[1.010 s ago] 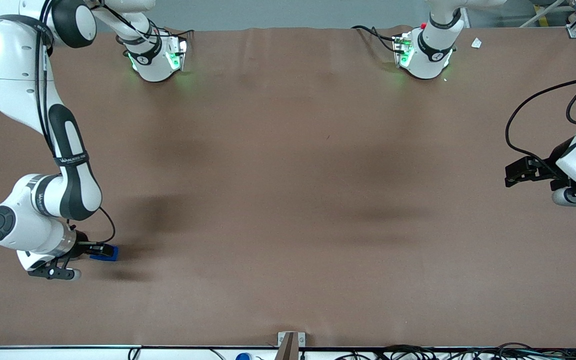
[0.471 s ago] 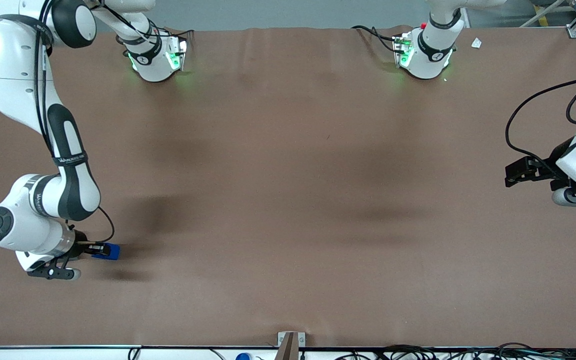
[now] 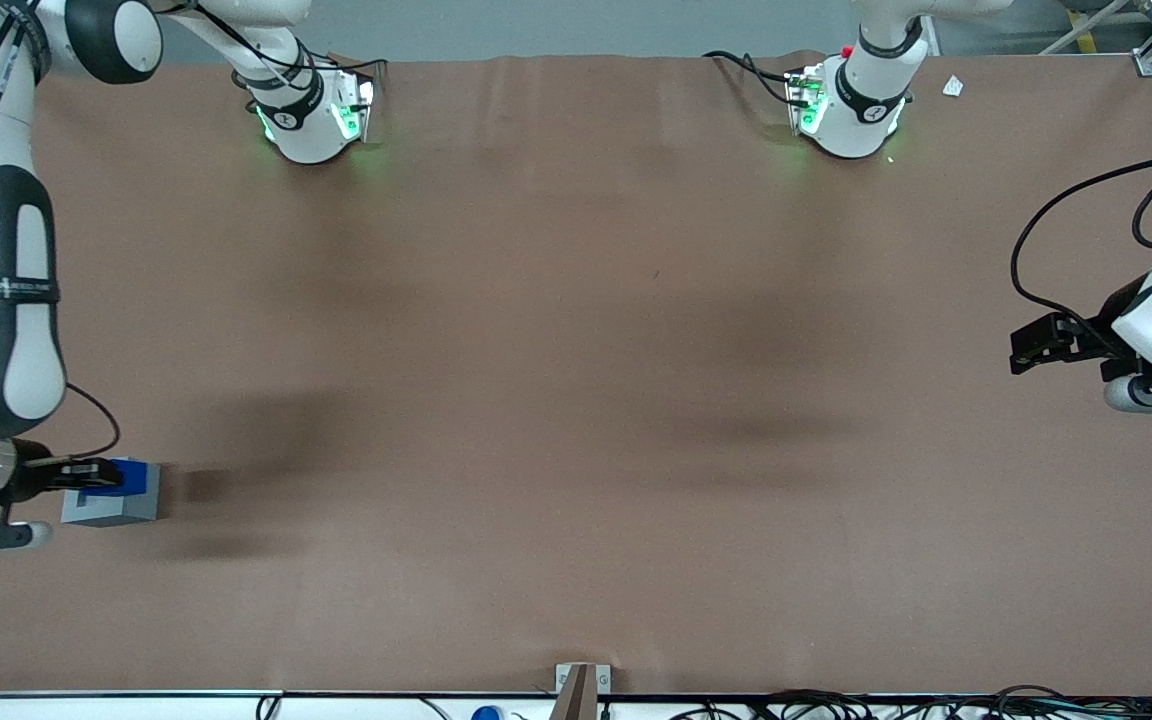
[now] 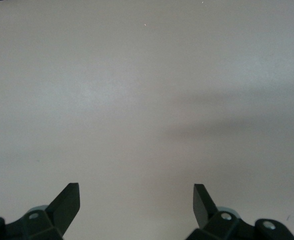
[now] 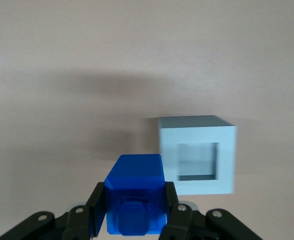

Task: Insert blue part into gray base with right arm
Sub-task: 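Carry the blue block over the gray base and lower it into the opening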

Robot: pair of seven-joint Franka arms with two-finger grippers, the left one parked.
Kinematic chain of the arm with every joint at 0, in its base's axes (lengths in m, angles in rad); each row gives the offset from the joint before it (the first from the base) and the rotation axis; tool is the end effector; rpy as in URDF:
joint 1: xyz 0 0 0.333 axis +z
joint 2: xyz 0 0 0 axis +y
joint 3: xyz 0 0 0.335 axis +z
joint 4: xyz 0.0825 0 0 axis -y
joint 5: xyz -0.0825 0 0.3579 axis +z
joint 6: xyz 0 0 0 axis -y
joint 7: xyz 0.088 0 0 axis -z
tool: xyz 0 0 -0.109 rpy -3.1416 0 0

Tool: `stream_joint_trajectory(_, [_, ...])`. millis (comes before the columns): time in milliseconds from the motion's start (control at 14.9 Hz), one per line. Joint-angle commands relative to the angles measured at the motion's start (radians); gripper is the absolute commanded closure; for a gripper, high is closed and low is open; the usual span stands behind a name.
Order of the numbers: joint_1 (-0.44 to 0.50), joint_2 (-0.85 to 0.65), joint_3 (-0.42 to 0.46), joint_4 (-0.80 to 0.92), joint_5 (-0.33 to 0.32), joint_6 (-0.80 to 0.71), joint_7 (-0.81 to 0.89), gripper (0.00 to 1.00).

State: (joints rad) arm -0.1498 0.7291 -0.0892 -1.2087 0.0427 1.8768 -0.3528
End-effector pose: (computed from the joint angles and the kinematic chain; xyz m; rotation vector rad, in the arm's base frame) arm 0.7136 -0.1516 0.3636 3.1326 0.1891 -0.0966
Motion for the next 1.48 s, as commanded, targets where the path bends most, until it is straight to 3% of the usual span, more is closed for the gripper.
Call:
stream_joint_trajectory(0, [-0.020, 0.015, 0.002, 0.001, -0.018, 0.015, -0.067, 0.63])
stream_joint_trajectory(606, [-0.065, 0.030, 0.002, 0.002, -0.017, 0.114, -0.120, 0.65])
stream_joint_trajectory(1010, [-0.082, 0.041, 0.003, -0.005, 0.029, 0.104, -0.097, 0.65])
stream_joint_trajectory(1413, [-0.080, 0.046, 0.003, -0.009, 0.035, 0.102, -0.081, 0.65])
